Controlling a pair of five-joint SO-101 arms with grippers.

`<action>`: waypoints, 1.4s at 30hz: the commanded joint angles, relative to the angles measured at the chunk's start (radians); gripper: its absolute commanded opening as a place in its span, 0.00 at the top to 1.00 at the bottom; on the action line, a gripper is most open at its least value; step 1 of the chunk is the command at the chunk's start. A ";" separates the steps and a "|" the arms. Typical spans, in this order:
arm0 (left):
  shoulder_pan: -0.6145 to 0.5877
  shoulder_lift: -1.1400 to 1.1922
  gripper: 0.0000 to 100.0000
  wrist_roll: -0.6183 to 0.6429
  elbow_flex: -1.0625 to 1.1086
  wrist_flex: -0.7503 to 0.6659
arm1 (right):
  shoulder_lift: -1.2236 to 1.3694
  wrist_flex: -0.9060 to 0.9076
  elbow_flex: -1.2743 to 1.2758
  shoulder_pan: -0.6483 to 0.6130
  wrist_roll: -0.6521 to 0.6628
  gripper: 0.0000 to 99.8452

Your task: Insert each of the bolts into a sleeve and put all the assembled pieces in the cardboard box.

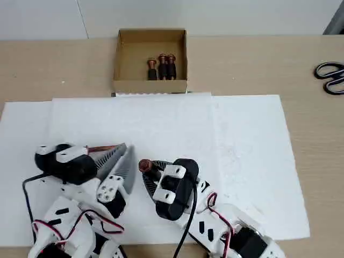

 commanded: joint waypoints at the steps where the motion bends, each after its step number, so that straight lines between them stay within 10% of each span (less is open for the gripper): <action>1: -0.112 -0.006 0.99 -0.011 -0.031 0.000 | -0.015 -0.024 -0.021 0.054 0.002 1.00; 11: -0.445 -0.008 0.99 -0.150 0.323 -0.120 | -0.015 -0.031 0.069 0.249 -0.063 1.00; 28: -0.483 -0.008 0.99 -0.169 0.544 -0.150 | 0.027 -0.022 0.078 0.519 -0.224 1.00; 42: -0.483 -0.006 0.99 -0.169 0.542 -0.149 | 0.928 -0.033 -0.651 0.522 -0.325 1.00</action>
